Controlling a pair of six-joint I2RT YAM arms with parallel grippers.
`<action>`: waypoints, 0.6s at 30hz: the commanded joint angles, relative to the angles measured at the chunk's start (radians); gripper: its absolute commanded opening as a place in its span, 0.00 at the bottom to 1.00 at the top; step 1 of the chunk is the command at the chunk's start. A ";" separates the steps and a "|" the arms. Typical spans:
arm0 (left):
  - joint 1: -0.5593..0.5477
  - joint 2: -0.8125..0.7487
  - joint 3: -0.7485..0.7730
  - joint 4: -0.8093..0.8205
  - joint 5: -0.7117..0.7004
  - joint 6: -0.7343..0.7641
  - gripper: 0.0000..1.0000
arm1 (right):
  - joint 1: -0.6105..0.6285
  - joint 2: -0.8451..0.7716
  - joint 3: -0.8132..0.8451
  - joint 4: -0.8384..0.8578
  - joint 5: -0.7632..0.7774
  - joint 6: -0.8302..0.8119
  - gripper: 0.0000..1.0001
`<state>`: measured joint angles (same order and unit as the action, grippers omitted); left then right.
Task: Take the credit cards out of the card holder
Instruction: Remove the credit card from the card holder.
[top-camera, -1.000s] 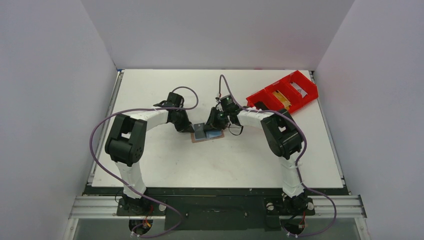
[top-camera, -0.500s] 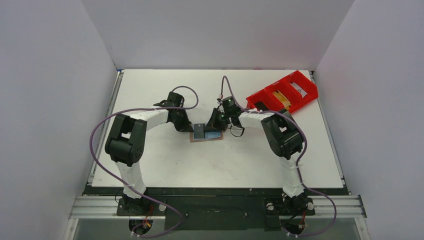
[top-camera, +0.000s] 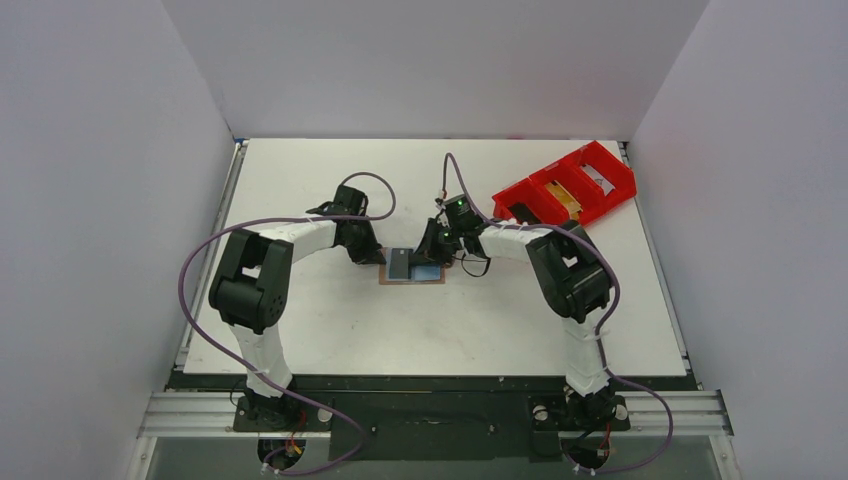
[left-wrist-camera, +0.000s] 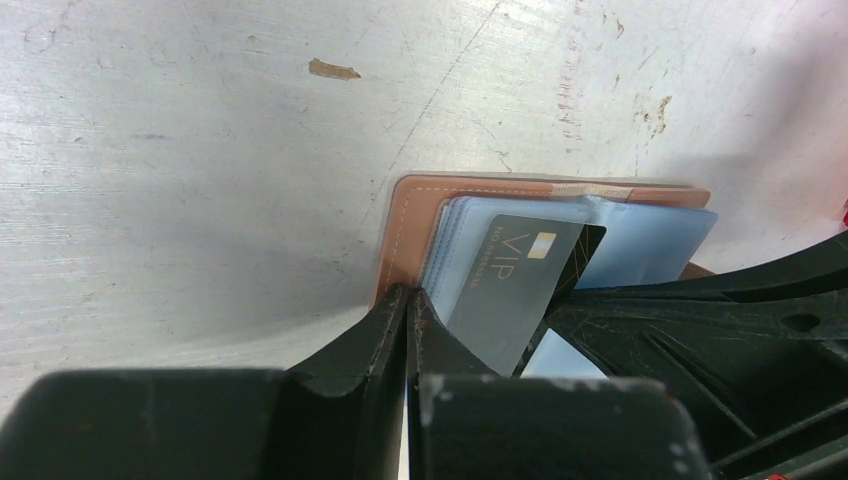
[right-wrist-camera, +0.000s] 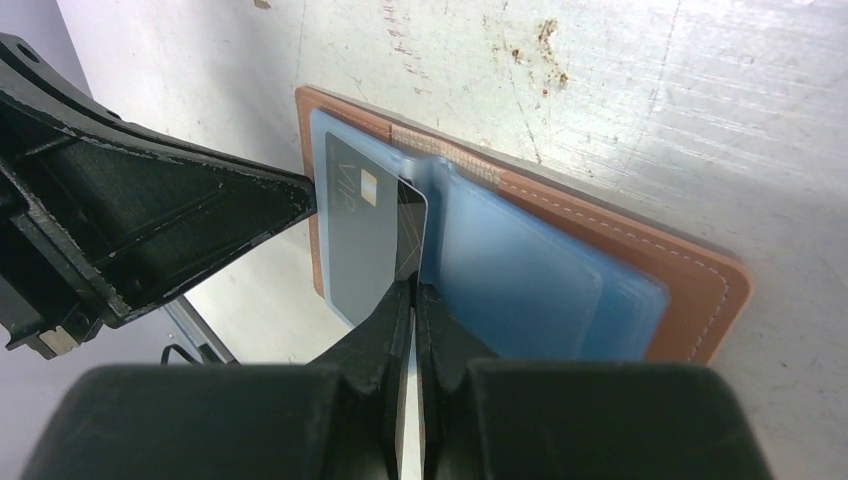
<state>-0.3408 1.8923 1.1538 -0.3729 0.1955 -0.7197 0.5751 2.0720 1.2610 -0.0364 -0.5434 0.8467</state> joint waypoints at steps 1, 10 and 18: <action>0.006 0.080 -0.070 -0.115 -0.146 0.058 0.00 | -0.014 -0.060 -0.016 -0.039 0.052 -0.047 0.00; 0.008 0.077 -0.072 -0.113 -0.146 0.057 0.00 | -0.043 -0.082 -0.043 -0.056 0.062 -0.065 0.00; 0.005 0.070 -0.063 -0.112 -0.139 0.055 0.00 | -0.058 -0.092 -0.061 -0.043 0.025 -0.065 0.00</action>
<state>-0.3405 1.8919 1.1534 -0.3725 0.1955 -0.7197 0.5255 2.0216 1.2102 -0.0769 -0.5285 0.8108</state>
